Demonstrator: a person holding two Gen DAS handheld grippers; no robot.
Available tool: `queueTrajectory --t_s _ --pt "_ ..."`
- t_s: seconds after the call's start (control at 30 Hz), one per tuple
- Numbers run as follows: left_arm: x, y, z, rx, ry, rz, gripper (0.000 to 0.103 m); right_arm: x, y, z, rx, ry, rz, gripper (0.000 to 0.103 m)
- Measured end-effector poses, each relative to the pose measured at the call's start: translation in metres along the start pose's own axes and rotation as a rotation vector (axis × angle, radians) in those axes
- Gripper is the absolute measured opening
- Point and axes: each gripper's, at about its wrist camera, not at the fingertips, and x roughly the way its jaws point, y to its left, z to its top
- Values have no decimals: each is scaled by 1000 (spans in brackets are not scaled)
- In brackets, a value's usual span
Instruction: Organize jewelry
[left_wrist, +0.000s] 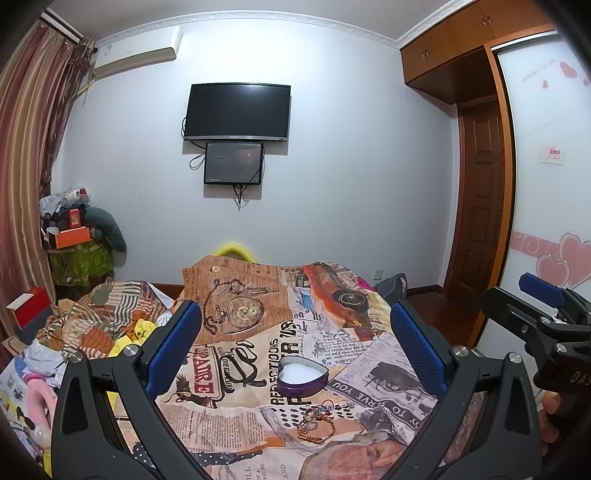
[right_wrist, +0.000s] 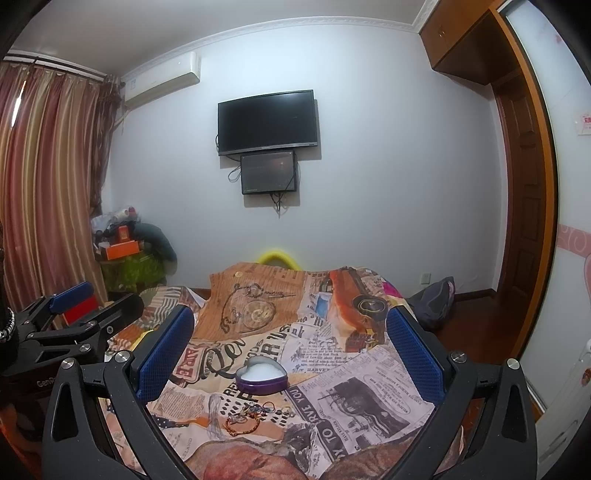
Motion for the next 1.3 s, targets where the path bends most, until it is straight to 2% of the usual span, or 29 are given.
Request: queueTrajectory --t_s 1.3 --pt "3 2 1 -9 14 -3 103 4 0 2 -4 17 8 103"
